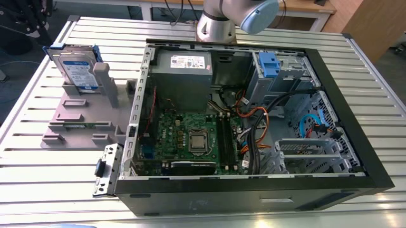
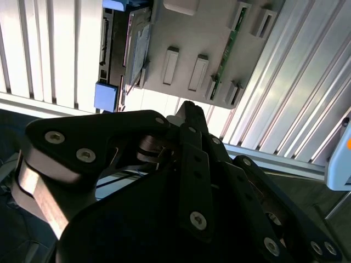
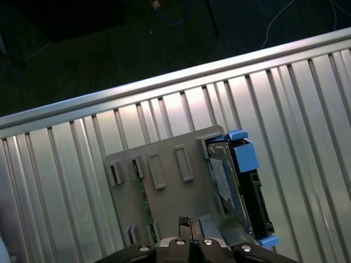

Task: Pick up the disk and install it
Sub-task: 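Pick up the disk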

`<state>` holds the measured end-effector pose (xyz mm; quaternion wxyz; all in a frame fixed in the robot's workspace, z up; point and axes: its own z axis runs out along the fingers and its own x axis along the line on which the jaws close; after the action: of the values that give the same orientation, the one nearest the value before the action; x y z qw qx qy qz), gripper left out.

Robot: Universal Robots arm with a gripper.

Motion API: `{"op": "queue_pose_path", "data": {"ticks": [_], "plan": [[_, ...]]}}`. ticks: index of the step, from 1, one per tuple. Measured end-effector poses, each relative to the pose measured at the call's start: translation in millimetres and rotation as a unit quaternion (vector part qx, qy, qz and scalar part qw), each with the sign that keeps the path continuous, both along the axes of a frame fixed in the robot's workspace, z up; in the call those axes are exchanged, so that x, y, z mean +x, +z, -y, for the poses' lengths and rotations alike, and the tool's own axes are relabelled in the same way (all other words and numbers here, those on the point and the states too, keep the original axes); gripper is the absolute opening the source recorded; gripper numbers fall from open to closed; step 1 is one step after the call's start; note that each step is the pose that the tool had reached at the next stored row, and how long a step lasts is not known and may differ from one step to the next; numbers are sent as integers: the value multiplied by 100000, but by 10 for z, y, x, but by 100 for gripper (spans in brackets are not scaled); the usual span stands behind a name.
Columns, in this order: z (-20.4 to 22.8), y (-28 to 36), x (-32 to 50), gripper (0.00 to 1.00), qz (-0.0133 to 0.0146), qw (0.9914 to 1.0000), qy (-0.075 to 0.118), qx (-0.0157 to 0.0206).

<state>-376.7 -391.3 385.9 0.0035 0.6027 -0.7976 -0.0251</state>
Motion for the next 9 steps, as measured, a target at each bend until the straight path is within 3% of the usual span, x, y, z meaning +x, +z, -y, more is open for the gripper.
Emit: {"op": "queue_pose_path", "data": {"ticks": [9], "plan": [[0,0,0,11,0,100000,289,1]]}}
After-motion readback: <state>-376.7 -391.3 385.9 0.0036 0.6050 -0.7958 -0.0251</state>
